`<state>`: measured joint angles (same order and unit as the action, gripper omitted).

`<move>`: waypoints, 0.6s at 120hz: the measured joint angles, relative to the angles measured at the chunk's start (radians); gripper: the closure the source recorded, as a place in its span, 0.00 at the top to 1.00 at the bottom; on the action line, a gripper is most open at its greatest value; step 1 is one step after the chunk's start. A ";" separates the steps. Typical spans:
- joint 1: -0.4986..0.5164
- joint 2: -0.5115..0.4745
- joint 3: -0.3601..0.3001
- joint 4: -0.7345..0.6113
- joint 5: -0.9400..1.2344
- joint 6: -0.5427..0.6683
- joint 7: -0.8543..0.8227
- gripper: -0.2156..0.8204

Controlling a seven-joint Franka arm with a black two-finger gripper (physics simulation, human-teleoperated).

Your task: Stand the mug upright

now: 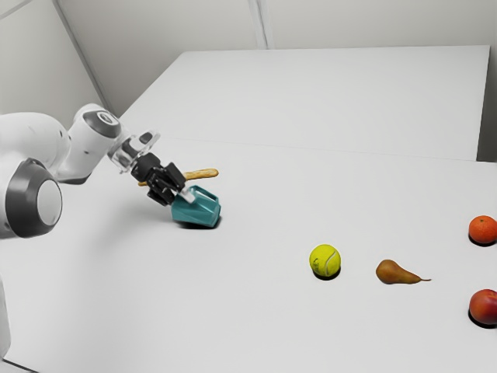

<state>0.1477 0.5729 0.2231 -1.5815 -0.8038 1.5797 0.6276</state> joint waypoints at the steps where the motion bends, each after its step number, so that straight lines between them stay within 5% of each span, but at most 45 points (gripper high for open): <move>1: 0.000 0.000 0.000 0.000 0.000 0.000 0.000 0.37; 26: -0.003 -0.001 0.001 -0.010 -0.008 0.003 0.007 0.15; 72: -0.034 -0.023 0.009 -0.010 -0.038 0.006 0.015 0.05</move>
<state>0.1133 0.5501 0.2321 -1.5914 -0.8420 1.5857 0.6422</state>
